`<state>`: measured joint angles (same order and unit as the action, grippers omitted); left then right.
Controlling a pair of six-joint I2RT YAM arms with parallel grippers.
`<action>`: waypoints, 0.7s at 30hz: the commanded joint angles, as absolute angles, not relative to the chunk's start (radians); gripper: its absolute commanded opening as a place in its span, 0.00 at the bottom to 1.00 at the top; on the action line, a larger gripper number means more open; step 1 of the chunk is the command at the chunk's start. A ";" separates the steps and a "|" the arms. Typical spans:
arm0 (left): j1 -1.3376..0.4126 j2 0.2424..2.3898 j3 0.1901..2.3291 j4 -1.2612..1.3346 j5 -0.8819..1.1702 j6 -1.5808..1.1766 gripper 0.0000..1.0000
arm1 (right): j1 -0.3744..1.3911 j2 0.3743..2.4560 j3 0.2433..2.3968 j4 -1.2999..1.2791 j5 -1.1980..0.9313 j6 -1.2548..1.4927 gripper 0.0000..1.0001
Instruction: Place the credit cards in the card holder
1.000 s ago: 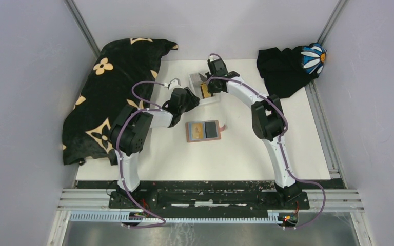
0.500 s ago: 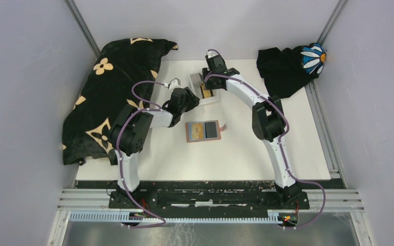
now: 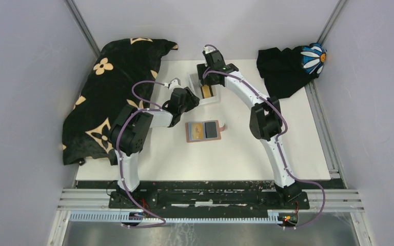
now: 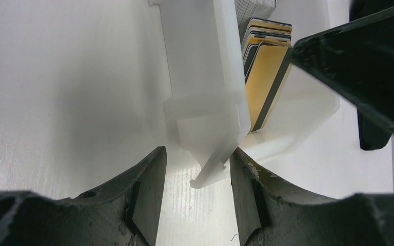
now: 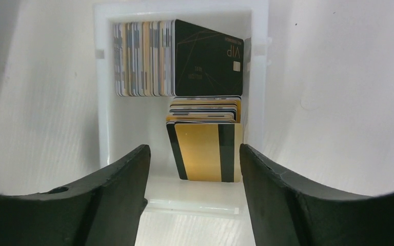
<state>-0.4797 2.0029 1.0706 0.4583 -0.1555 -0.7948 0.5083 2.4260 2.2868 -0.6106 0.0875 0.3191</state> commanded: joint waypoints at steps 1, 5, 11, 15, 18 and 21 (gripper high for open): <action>-0.477 2.012 1.086 0.452 -0.169 -0.745 0.55 | 0.515 2.470 2.353 -0.647 0.088 0.285 0.72; -0.478 2.014 1.085 0.453 -0.164 -0.748 0.55 | 0.521 2.485 2.359 -0.650 0.091 0.278 0.73; -0.478 2.014 1.079 0.457 -0.164 -0.750 0.55 | 0.543 2.504 2.381 -0.673 0.158 0.250 0.74; -0.476 2.009 1.071 0.465 -0.162 -0.751 0.55 | 0.553 2.524 2.397 -0.689 0.211 0.232 0.74; -0.476 2.010 1.069 0.469 -0.160 -0.752 0.55 | 0.556 2.540 2.403 -0.691 0.232 0.224 0.73; -0.475 2.012 1.068 0.474 -0.157 -0.752 0.55 | 0.557 2.561 2.424 -0.702 0.249 0.217 0.73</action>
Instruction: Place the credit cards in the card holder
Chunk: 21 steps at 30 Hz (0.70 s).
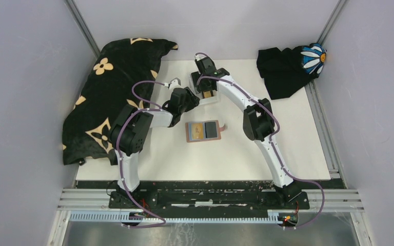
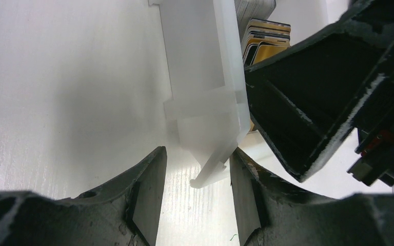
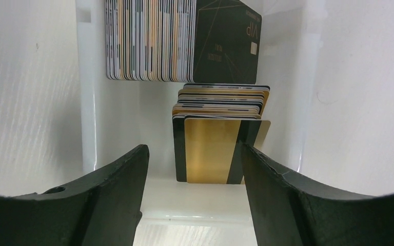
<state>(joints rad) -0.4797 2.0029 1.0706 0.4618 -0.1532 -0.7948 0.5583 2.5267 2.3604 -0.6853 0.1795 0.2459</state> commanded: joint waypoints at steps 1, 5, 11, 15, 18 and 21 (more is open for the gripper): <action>-0.476 2.013 1.068 0.475 -0.155 -0.752 0.55 | 0.557 2.562 2.430 -0.705 0.256 0.214 0.73; -0.476 2.014 1.064 0.484 -0.152 -0.753 0.55 | 0.559 2.600 2.440 -0.707 0.280 0.207 0.72; -0.474 2.017 1.059 0.492 -0.152 -0.755 0.55 | 0.561 2.616 2.448 -0.715 0.317 0.200 0.65; -0.475 2.016 1.057 0.494 -0.153 -0.755 0.55 | 0.561 2.603 2.418 -0.695 0.319 0.205 0.51; -0.475 2.017 1.054 0.495 -0.152 -0.756 0.55 | 0.562 2.592 2.405 -0.687 0.319 0.207 0.43; -0.475 2.017 1.054 0.497 -0.151 -0.758 0.55 | 0.565 2.584 2.395 -0.679 0.319 0.207 0.37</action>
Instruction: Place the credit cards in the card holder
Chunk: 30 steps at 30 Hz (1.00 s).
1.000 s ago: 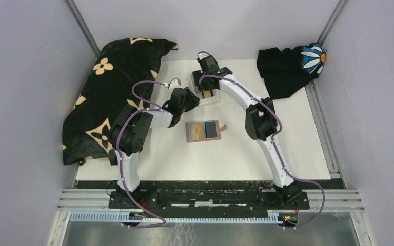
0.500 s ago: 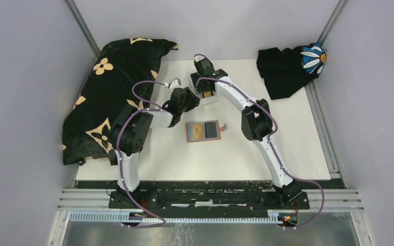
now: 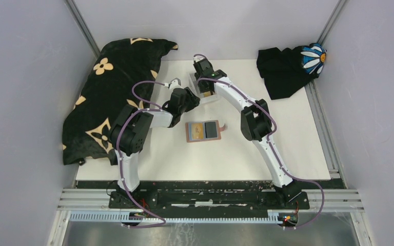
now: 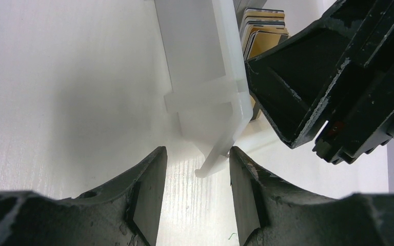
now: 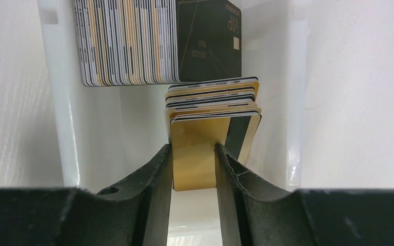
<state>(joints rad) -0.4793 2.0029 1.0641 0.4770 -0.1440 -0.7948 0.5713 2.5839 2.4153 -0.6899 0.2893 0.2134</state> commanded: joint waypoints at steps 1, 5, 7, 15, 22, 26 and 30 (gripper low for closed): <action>-0.475 2.018 1.054 0.497 -0.151 -0.759 0.55 | 0.566 2.582 2.395 -0.680 0.319 0.207 0.35; -0.475 2.015 1.052 0.497 -0.153 -0.758 0.55 | 0.570 2.580 2.393 -0.681 0.321 0.209 0.30; -0.476 2.012 1.050 0.497 -0.153 -0.758 0.55 | 0.577 2.573 2.382 -0.677 0.336 0.205 0.31; -0.475 2.009 1.046 0.506 -0.149 -0.762 0.55 | 0.582 2.559 2.388 -0.672 0.363 0.182 0.61; -0.475 2.011 1.044 0.514 -0.150 -0.760 0.55 | 0.581 2.606 2.427 -0.681 0.377 0.180 0.50; -0.475 2.013 1.045 0.517 -0.150 -0.759 0.55 | 0.582 2.612 2.437 -0.689 0.378 0.182 0.36; -0.475 2.011 1.043 0.517 -0.149 -0.759 0.55 | 0.590 2.574 2.396 -0.663 0.370 0.184 0.32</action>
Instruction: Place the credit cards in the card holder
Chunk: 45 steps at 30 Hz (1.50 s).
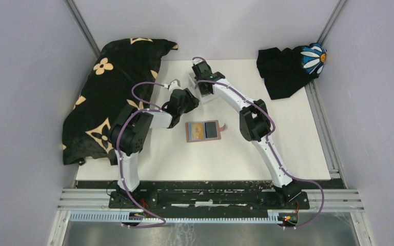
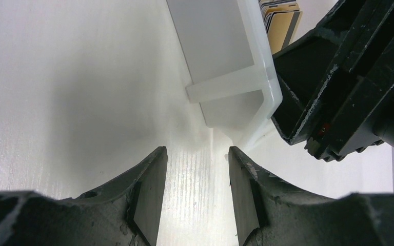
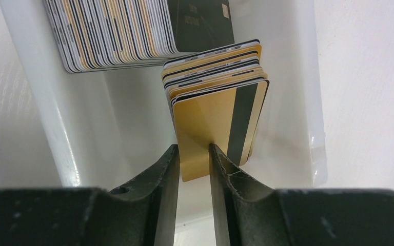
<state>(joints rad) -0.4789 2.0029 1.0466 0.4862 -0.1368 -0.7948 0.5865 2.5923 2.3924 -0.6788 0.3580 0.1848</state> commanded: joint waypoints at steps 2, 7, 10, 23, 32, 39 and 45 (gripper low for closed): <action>-0.476 2.010 1.043 0.515 -0.149 -0.759 0.55 | 0.597 2.544 2.380 -0.654 0.368 0.184 0.31; -0.475 2.007 1.042 0.515 -0.150 -0.758 0.54 | 0.606 2.508 2.360 -0.650 0.361 0.186 0.24; -0.474 2.006 1.040 0.514 -0.151 -0.757 0.54 | 0.609 2.488 2.339 -0.642 0.360 0.187 0.20; -0.474 2.012 1.043 0.514 -0.156 -0.756 0.54 | 0.607 2.442 2.287 -0.618 0.374 0.172 0.09; -0.475 2.007 1.040 0.514 -0.158 -0.752 0.54 | 0.605 2.402 2.234 -0.598 0.395 0.165 0.06; -0.475 2.004 1.038 0.514 -0.160 -0.751 0.54 | 0.604 2.382 2.200 -0.588 0.435 0.157 0.04; -0.474 2.004 1.036 0.515 -0.165 -0.750 0.54 | 0.596 2.371 2.169 -0.578 0.464 0.151 0.04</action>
